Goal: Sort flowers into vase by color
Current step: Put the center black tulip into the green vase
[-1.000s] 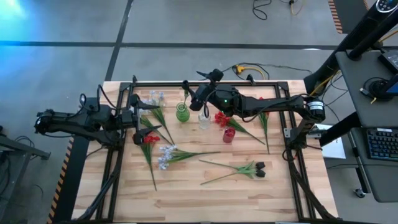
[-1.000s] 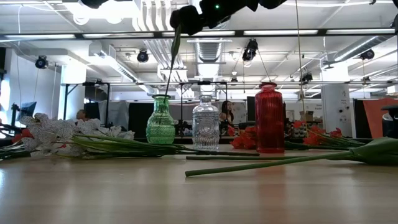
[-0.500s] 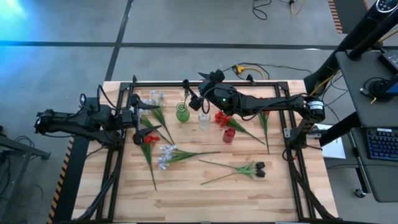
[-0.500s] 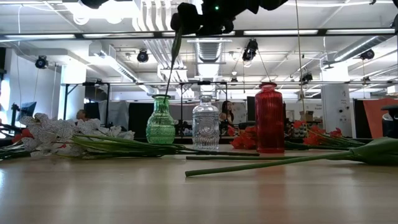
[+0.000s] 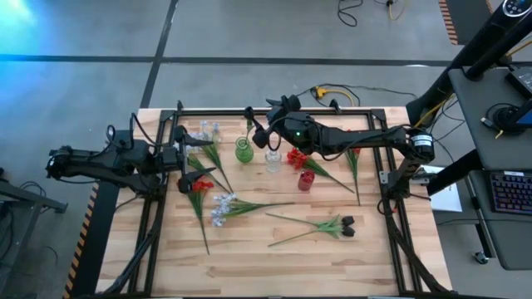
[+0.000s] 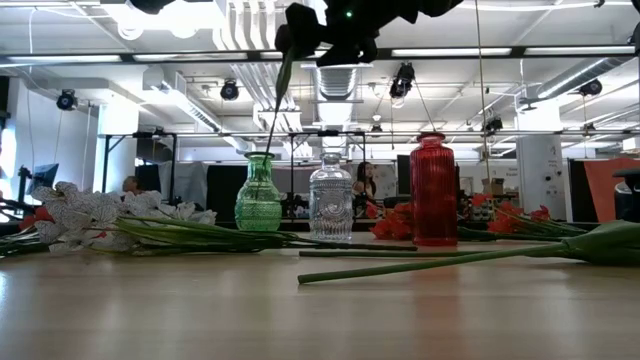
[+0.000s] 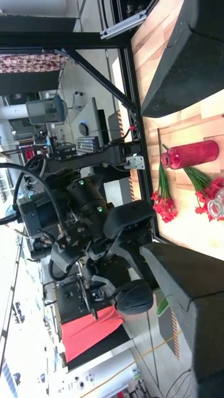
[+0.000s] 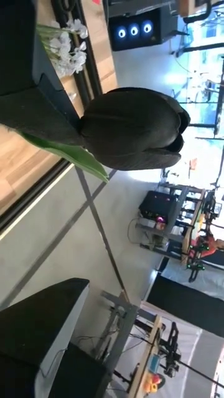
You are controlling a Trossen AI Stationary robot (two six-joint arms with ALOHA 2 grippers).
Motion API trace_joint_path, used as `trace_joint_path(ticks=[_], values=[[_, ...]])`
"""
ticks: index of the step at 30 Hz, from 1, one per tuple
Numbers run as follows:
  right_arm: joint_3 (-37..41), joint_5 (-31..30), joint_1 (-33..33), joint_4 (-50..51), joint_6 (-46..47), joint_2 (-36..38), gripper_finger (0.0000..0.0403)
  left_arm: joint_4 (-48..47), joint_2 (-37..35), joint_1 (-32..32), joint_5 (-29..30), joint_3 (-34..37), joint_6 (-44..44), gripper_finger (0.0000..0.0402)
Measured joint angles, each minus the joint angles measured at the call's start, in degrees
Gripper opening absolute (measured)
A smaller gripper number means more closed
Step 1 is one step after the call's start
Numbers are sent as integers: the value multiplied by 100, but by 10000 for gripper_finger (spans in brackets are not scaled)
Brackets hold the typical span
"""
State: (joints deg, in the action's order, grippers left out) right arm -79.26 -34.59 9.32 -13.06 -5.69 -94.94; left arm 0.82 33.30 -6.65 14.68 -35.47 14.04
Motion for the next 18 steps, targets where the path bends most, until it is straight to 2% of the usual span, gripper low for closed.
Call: trace_joint_path(ticks=[12,18], values=[[-2,29,0,466,1445,0,359,-2,0,-1,0,0,-154,327],[-2,26,9,1089,2046,0,359,-27,52,-1,-2,-1,-304,327]])
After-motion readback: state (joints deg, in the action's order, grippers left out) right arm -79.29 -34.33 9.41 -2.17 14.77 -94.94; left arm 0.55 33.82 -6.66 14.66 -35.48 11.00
